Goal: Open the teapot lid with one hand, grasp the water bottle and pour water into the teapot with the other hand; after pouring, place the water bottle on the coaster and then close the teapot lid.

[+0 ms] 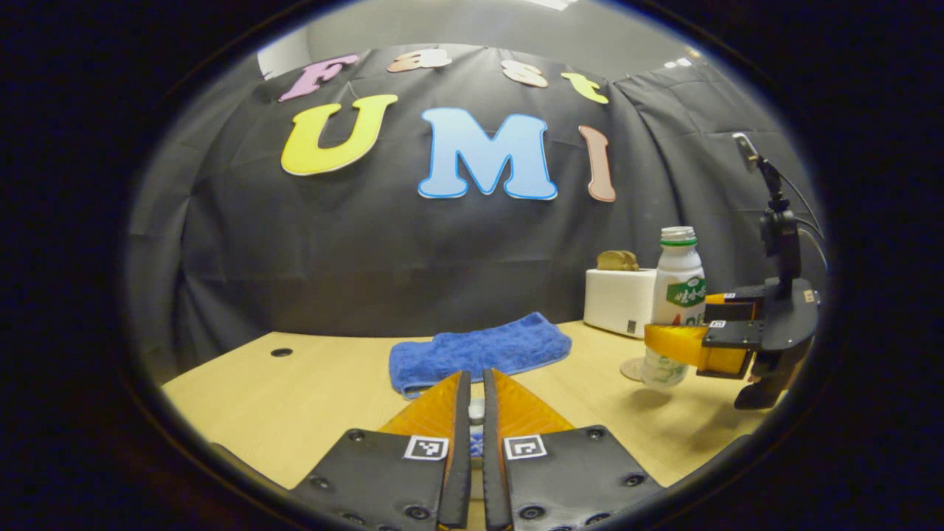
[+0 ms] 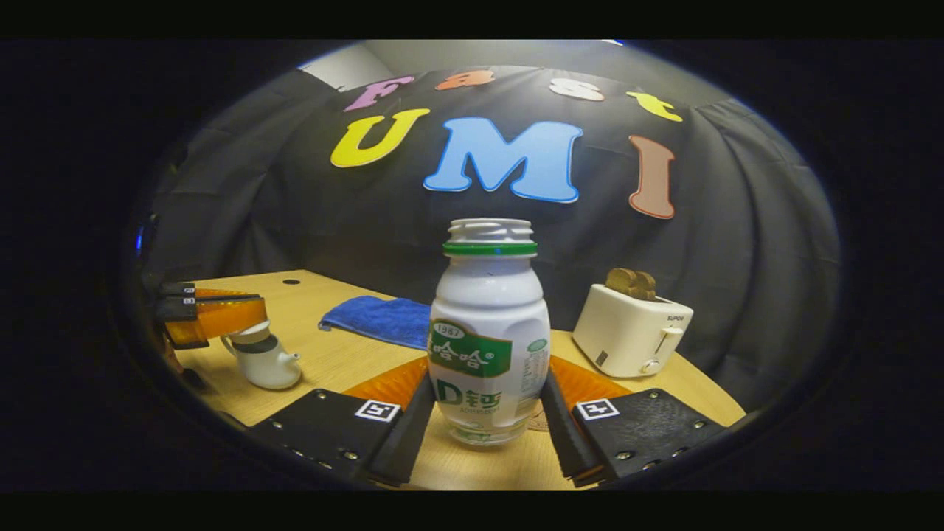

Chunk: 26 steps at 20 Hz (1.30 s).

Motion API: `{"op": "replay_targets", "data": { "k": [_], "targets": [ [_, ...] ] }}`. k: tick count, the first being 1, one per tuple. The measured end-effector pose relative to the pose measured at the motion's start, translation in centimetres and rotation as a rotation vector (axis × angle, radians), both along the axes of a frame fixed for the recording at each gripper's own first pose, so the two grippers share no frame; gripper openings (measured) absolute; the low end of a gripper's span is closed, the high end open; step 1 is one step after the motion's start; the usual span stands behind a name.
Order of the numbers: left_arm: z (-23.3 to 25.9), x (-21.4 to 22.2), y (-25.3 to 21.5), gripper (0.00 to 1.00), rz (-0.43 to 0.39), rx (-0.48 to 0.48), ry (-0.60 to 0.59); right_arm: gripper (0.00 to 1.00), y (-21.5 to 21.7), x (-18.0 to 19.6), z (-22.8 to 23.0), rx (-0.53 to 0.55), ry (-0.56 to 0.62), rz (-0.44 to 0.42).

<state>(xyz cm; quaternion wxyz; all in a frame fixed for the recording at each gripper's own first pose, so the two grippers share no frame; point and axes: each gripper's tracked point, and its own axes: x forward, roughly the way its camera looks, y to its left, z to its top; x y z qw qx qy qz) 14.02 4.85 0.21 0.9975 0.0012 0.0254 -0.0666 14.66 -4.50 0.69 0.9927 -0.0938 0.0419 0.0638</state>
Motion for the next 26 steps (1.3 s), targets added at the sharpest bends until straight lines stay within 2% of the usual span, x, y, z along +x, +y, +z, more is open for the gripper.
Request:
{"op": "replay_targets", "data": {
  "k": [2,3,4,5,6,7,8,10,11,12,14,15,16,17,19,21,24,25,26],
  "targets": [
    [-0.6,0.2,0.2,0.13,0.01,0.013,0.012,0.72,0.0,0.0,0.3,0.005,-0.005,-0.001],
    [-0.8,0.3,0.2,0.17,0.006,0.01,0.017,0.72,0.0,0.0,0.2,0.004,-0.007,-0.001],
    [-1.0,0.3,-0.2,0.13,-0.007,0.002,0.021,0.72,0.0,0.0,0.2,0.003,-0.006,-0.001],
    [-1.3,0.3,-0.5,0.17,-0.013,0.004,0.029,0.72,0.0,0.0,0.2,0.002,-0.005,-0.002],
    [-1.4,0.5,-0.5,0.14,-0.009,0.019,0.025,0.72,-0.1,0.1,0.0,0.002,-0.001,-0.004],
    [-1.5,0.5,-0.4,0.17,-0.005,0.029,0.027,0.72,-0.1,0.1,-0.1,0.006,0.0,-0.007],
    [-1.5,0.5,-0.2,0.13,-0.003,0.028,0.029,0.72,-0.1,0.2,-0.1,0.007,0.003,-0.009],
    [-1.7,0.6,-0.1,0.17,-0.003,0.01,0.031,0.72,-0.1,0.4,-0.2,0.006,0.002,-0.006],
    [-2.1,0.7,-0.1,0.13,-0.006,0.009,0.047,0.72,-0.3,0.4,-0.4,0.006,0.005,-0.01],
    [-2.1,0.9,0.1,0.17,0.002,0.007,0.044,0.72,-0.3,0.5,-0.4,0.01,0.009,-0.008],
    [-2.0,0.7,0.0,0.13,0.007,0.018,0.047,0.72,-0.1,0.8,-0.7,0.025,0.022,-0.002],
    [-2.0,0.6,0.0,0.15,0.008,0.019,0.043,0.72,-0.2,0.9,-0.7,0.033,0.028,0.001],
    [-1.8,0.4,0.0,0.21,0.004,0.011,0.038,0.72,-0.3,1.1,-0.6,0.043,0.029,0.0],
    [-1.6,0.1,-0.3,0.21,-0.015,-0.006,0.029,0.72,-0.6,1.3,-0.4,0.056,0.025,-0.005],
    [-0.8,-0.5,-0.7,0.43,-0.04,-0.033,0.006,0.72,-1.3,1.9,-0.1,0.088,0.032,-0.011],
    [0.9,-1.5,0.0,0.65,-0.029,-0.05,-0.048,0.72,-2.1,2.7,0.2,0.134,0.036,-0.016],
    [3.0,-2.5,0.8,0.68,-0.011,-0.062,-0.118,0.72,-3.2,4.0,-0.4,0.155,0.052,-0.033],
    [3.3,-2.7,0.8,0.76,-0.017,-0.073,-0.134,0.72,-3.5,4.4,-0.7,0.145,0.052,-0.041],
    [3.7,-2.8,0.7,0.73,-0.023,-0.084,-0.146,0.72,-4.0,4.9,-0.8,0.129,0.046,-0.054]
  ]
}}
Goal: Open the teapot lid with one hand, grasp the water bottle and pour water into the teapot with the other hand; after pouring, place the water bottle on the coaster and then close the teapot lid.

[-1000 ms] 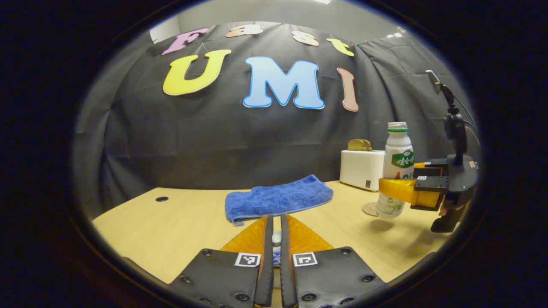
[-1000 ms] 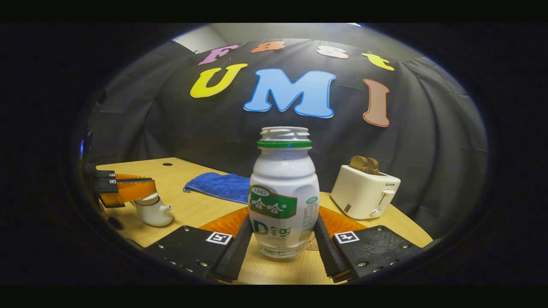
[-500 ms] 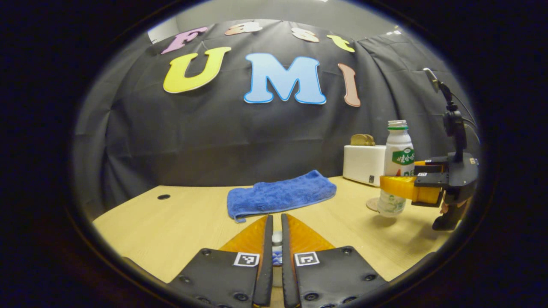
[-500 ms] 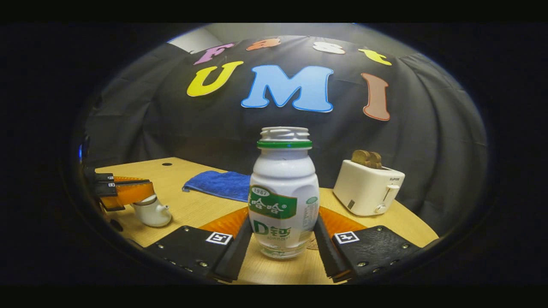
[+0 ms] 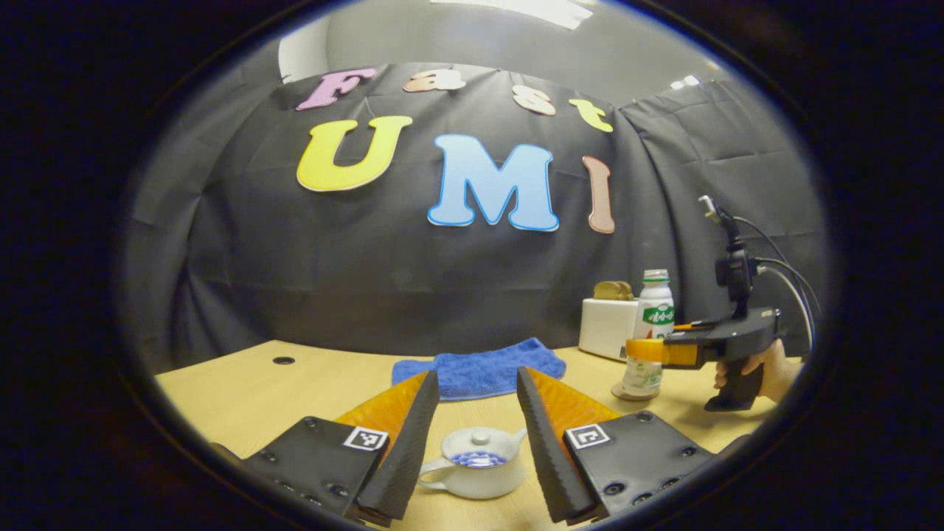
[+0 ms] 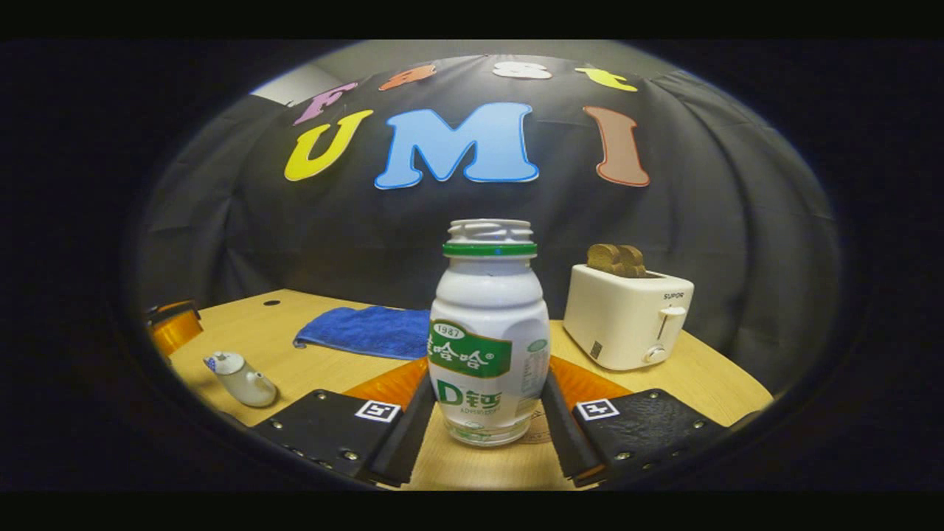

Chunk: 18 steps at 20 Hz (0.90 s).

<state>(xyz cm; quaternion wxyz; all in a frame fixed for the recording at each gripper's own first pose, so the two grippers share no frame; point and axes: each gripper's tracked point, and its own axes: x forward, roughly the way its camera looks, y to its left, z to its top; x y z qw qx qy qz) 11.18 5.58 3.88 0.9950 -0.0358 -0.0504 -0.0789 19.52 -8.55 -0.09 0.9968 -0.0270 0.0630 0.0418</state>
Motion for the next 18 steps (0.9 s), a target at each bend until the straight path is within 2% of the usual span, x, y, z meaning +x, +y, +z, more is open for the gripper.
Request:
{"op": "replay_targets", "data": {
  "k": [3,8,10,16,17,18],
  "targets": [
    [0.4,-0.3,-0.1,0.82,-0.007,0.0,-0.012,0.72,-1.9,1.5,-0.2,0.007,-0.015,-0.06],
    [0.6,-0.6,-0.6,0.82,-0.022,0.005,-0.019,0.72,-3.7,2.9,-2.0,0.019,0.018,-0.111],
    [0.9,-0.6,-0.7,0.8,-0.027,0.0,-0.032,0.72,-3.8,3.1,-2.1,0.018,0.014,-0.113],
    [0.8,-0.6,-0.4,0.82,-0.016,0.004,-0.031,0.72,-3.8,3.1,-2.2,0.038,0.016,-0.12],
    [0.8,-0.7,-0.4,0.79,-0.016,0.004,-0.03,0.72,-3.8,3.0,-2.3,0.038,0.017,-0.121],
    [0.6,-0.7,-0.4,0.82,-0.016,0.003,-0.028,0.72,-3.7,3.0,-2.2,0.037,0.018,-0.124]
  ]
}}
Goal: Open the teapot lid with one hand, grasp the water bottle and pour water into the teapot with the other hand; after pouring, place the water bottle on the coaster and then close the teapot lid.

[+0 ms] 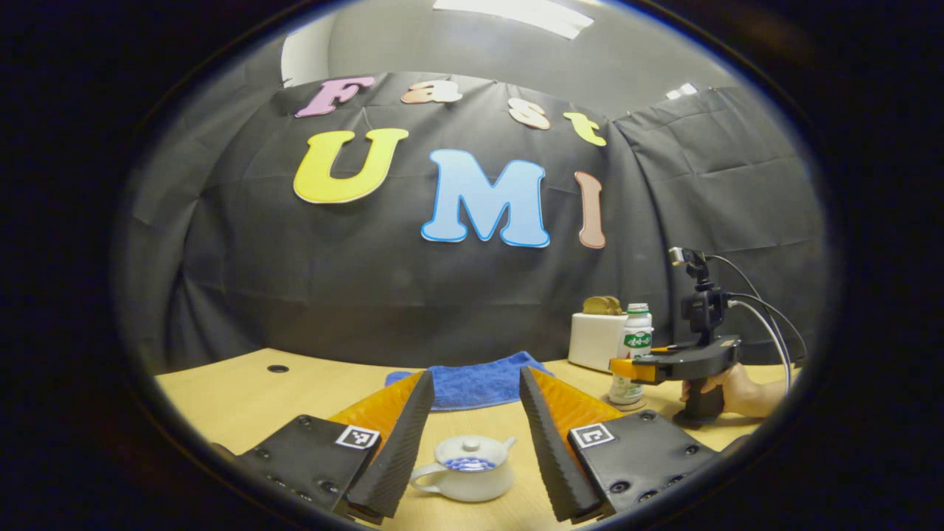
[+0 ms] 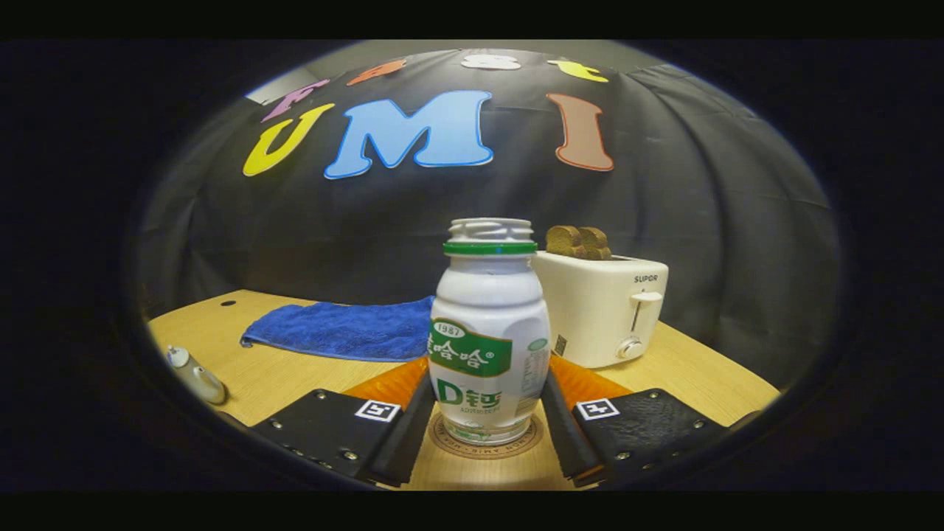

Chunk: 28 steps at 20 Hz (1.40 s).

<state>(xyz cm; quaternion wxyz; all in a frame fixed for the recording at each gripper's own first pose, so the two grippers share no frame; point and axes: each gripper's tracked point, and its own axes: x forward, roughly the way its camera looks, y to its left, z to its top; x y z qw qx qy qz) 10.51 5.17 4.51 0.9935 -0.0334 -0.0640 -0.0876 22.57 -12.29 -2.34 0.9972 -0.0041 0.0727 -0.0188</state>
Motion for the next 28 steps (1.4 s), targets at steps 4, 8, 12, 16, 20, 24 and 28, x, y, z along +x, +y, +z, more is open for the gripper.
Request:
{"op": "replay_targets", "data": {
  "k": [4,8,12,16,20,24,28],
  "targets": [
    [0.2,-0.1,0.0,0.8,0.0,0.006,-0.005,0.79,-0.4,0.1,-0.7,-0.017,0.018,-0.024],
    [0.5,-0.3,0.1,0.82,0.005,0.009,-0.016,0.98,-0.3,-0.8,-1.1,-0.021,0.033,-0.025],
    [0.5,-1.0,0.9,0.83,0.048,-0.019,-0.011,0.98,-0.6,-3.7,-0.2,-0.041,0.022,-0.048],
    [0.1,-3.7,1.1,0.99,0.111,-0.029,0.021,0.98,0.4,-8.9,1.1,-0.041,0.008,-0.041],
    [-2.6,-6.8,-2.1,0.99,0.101,-0.01,0.093,0.98,4.7,-15.9,1.5,-0.039,-0.031,-0.001],
    [-4.0,-9.4,-3.7,0.99,0.153,0.012,0.111,0.98,9.4,-20.6,1.7,-0.064,-0.085,0.058],
    [-4.8,-10.4,-3.7,0.99,0.192,0.056,0.135,0.96,12.1,-22.9,1.1,0.015,-0.114,0.088]
  ]
}}
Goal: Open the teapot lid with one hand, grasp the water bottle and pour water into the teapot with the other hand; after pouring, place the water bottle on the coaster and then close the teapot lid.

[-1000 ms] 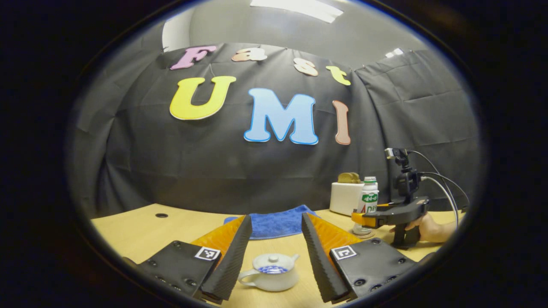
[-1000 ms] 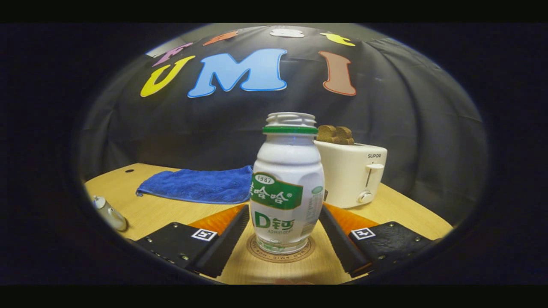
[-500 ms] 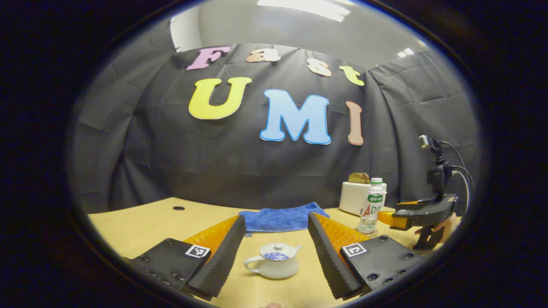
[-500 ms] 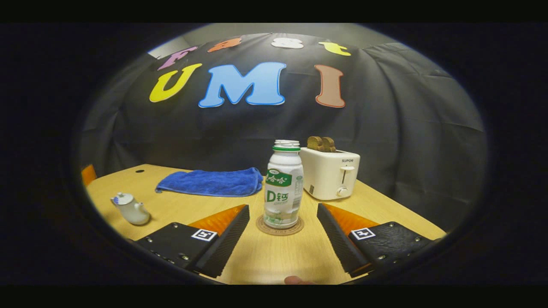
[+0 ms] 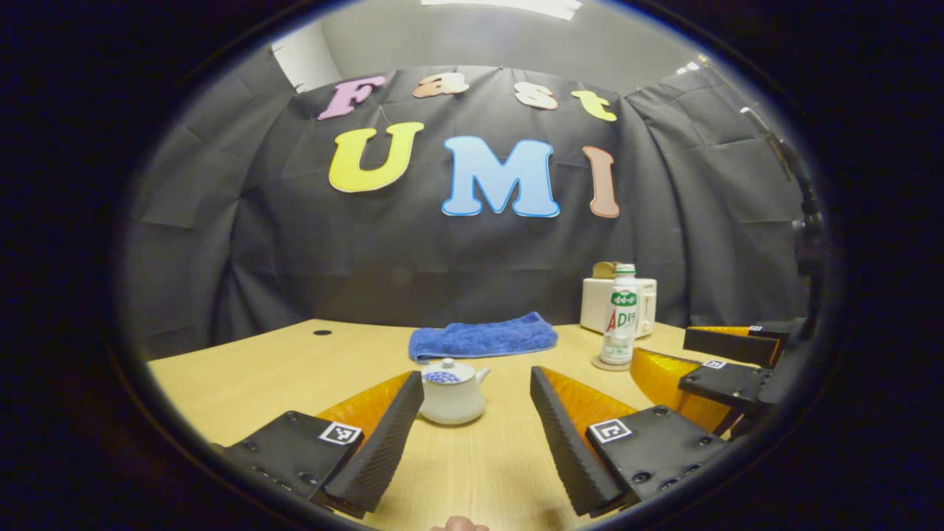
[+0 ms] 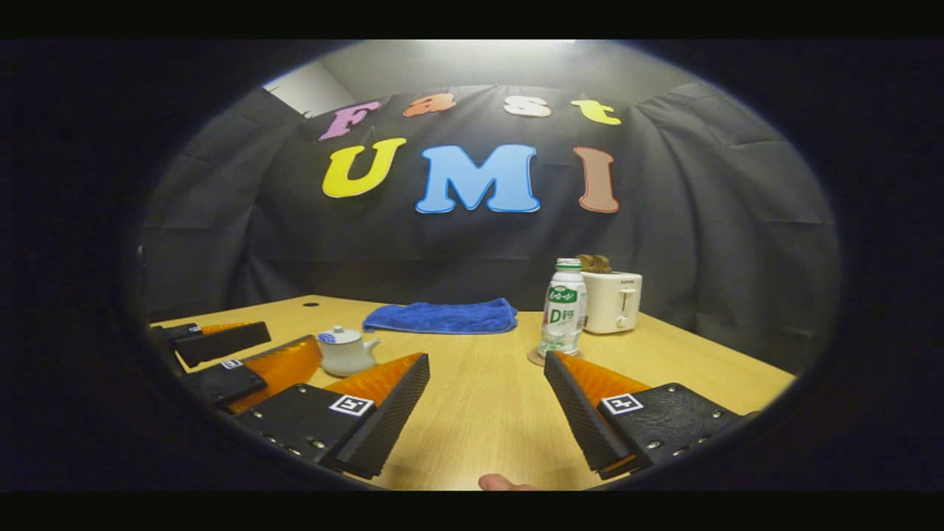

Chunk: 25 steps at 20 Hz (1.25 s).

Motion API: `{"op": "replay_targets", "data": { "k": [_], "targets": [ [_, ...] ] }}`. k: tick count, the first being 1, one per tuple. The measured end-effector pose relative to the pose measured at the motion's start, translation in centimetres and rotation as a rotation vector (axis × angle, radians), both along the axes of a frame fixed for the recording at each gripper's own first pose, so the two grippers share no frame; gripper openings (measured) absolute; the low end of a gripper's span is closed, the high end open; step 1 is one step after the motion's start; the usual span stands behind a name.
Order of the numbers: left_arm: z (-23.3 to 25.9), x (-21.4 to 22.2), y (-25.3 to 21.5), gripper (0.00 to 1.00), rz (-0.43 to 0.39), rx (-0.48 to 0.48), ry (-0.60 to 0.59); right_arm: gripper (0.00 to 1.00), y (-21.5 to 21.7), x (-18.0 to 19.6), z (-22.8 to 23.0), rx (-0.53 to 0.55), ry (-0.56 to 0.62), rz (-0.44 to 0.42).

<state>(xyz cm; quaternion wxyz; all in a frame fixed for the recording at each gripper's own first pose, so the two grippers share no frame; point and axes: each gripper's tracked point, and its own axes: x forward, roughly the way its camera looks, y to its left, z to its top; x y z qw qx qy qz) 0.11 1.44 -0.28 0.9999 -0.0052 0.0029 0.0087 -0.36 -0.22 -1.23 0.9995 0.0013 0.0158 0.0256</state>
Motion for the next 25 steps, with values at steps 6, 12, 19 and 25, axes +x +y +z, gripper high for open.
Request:
{"op": "replay_targets", "data": {
  "k": [6,12,19,25],
  "targets": [
    [0.0,-0.8,0.4,0.99,0.037,0.01,-0.004,0.96,-0.5,-0.8,-0.2,0.005,-0.025,-0.087],
    [0.1,-0.9,0.6,0.99,0.051,0.01,-0.004,0.95,0.2,-1.1,-0.3,0.006,-0.022,-0.056],
    [0.2,-0.9,-0.3,0.99,0.002,0.008,-0.004,0.95,0.0,-1.0,-0.3,0.007,-0.021,-0.059],
    [0.2,-0.9,-0.6,0.99,-0.027,0.007,-0.004,0.95,0.1,-1.0,-0.3,0.006,-0.022,-0.059]
  ]
}}
